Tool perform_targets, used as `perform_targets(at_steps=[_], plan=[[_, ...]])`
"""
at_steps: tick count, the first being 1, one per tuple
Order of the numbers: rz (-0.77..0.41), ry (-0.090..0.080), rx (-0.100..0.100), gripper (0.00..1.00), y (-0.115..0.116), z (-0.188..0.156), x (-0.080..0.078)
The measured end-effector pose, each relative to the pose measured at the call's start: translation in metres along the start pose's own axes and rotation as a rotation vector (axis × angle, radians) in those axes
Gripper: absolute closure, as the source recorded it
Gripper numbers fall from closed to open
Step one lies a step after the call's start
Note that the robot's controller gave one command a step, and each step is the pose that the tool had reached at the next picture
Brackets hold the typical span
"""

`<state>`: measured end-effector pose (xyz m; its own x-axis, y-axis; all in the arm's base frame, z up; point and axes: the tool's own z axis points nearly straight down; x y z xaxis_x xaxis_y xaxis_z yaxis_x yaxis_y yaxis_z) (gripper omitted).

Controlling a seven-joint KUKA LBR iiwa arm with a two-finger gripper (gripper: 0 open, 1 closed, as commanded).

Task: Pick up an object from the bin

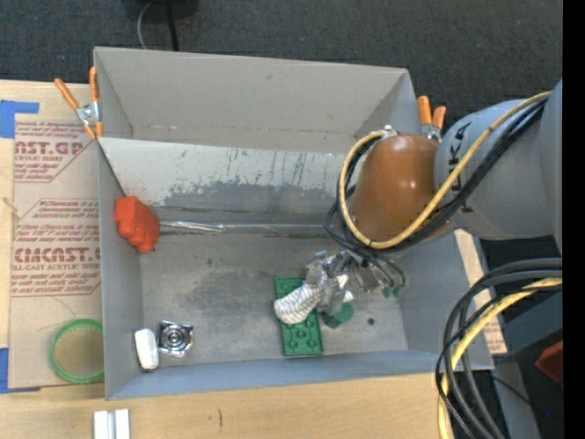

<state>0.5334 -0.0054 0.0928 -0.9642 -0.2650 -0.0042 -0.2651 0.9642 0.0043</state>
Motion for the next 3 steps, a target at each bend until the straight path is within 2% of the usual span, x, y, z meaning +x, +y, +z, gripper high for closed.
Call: perform_targets(at_steps=[1,2,3], plan=[[-0.061,-0.012,0.005,1.0,-0.018,-0.036,-0.015],[-0.03,-0.008,0.001,1.0,-0.021,0.006,-0.021],[-0.092,-0.023,0.009,1.0,-0.016,-0.168,-0.021]])
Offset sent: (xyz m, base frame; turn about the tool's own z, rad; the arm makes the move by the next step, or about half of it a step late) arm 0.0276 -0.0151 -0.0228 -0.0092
